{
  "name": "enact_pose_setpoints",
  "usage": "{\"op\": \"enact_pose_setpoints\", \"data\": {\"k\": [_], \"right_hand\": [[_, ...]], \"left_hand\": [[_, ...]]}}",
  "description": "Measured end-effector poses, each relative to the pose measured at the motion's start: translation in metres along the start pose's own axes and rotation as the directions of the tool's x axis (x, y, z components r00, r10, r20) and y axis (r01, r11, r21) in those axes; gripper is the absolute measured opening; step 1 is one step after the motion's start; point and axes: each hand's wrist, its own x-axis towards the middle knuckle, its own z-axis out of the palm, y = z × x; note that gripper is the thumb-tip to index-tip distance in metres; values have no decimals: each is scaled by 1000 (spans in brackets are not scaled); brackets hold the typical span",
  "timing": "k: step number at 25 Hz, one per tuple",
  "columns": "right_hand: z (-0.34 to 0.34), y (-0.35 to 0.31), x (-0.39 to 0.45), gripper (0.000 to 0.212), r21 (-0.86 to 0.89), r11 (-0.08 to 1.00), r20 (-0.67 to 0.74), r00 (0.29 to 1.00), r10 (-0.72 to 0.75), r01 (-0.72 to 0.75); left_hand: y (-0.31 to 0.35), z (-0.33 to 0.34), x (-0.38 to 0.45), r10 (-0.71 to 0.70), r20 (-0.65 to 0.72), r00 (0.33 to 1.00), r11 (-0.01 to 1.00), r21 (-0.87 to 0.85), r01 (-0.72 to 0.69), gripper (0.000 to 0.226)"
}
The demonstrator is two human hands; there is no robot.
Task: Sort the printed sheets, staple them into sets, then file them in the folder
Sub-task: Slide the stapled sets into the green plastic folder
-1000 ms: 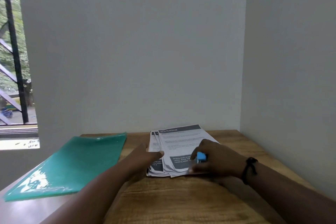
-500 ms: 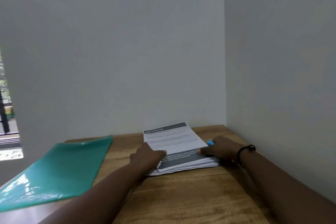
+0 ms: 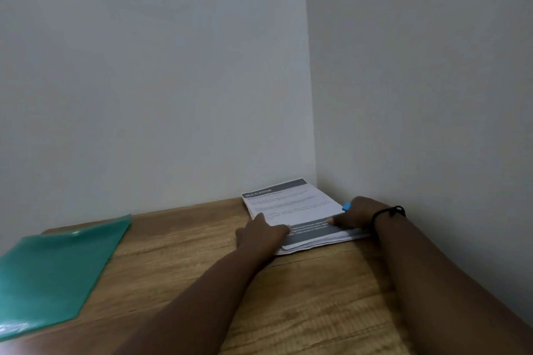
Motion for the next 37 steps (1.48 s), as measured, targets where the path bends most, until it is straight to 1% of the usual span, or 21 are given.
{"op": "enact_pose_setpoints", "data": {"k": [1, 3, 5, 6, 7, 9, 11, 12, 14, 16, 17, 18, 20, 22, 25, 28, 30, 32, 33, 35, 37], "right_hand": [[-2, -3, -3, 61, -52, 999, -51, 999, -5, 3], [-7, -9, -17, 48, -101, 995, -178, 984, -25, 8], [-6, -12, -48, 40, -48, 996, -213, 974, -82, 74], [-1, -11, -70, 37, -49, 989, -207, 967, -149, 142], [7, -7, -95, 38, -91, 971, -187, 954, -233, 219], [19, 4, -144, 58, -204, 924, -125, 927, -353, 324], [21, 15, -171, 89, -297, 887, -46, 923, -382, 353], [21, 19, -177, 98, -329, 874, -13, 924, -383, 358], [22, 23, -180, 102, -340, 866, 2, 922, -388, 366], [22, 23, -181, 97, -330, 867, 8, 920, -392, 373], [22, 21, -181, 97, -343, 867, 10, 924, -383, 362], [22, 16, -180, 99, -368, 865, -12, 928, -373, 342], [21, -3, -180, 104, -439, 841, -106, 912, -396, 315], [24, -39, -177, 93, -436, 821, -137, 875, -465, 368], [44, -107, -172, 62, -317, 764, -5, 804, -594, 563], [76, -171, -165, 55, -302, 649, 146, 706, -693, 699], [92, -209, -157, 54, -282, 606, 218, 665, -714, 744], [102, -242, -150, 54, -261, 588, 254, 642, -724, 766], [106, -255, -146, 53, -263, 578, 234, 632, -739, 773], [113, -268, -136, 47, -266, 562, 119, 605, -787, 783], [119, -267, -123, 44, -228, 581, -6, 596, -803, 781]], "left_hand": [[-6, -1, 0, 33, 6, 999, 999, -33, -33, 71], [-17, -5, -3, 96, 18, 995, 995, -5, -95, 70], [-24, -6, -2, 179, 18, 984, 972, 150, -179, 89], [-25, -6, -3, 214, 24, 977, 947, 241, -213, 96], [-26, -6, -3, 238, 31, 971, 924, 302, -236, 95], [-27, -6, -3, 271, 28, 962, 899, 350, -263, 91], [-27, -11, -6, 271, 19, 962, 898, 354, -260, 93], [-29, -13, -6, 270, 13, 963, 903, 343, -258, 95], [-36, -18, -5, 246, 20, 969, 914, 329, -239, 106], [-43, -23, -4, 233, 82, 969, 900, 359, -247, 126], [-47, -28, -8, 234, 104, 967, 888, 382, -257, 129], [-51, -33, -12, 211, 97, 973, 896, 379, -232, 120], [-60, -45, -18, 171, 52, 984, 908, 380, -178, 91], [-74, -67, -26, 168, 16, 986, 878, 453, -157, 79], [-119, -120, -30, 100, -59, 993, 818, 573, -48, 77], [-182, -178, -47, -84, -202, 976, 708, 677, 201, 80], [-220, -207, -62, -262, -249, 932, 693, 624, 361, 85], [-244, -222, -71, -390, -179, 903, 718, 555, 420, 87], [-250, -228, -74, -396, -116, 911, 742, 545, 391, 85], [-252, -244, -82, -346, 51, 937, 824, 495, 278, 74], [-247, -265, -92, -305, 275, 912, 904, 386, 186, 62]]}}
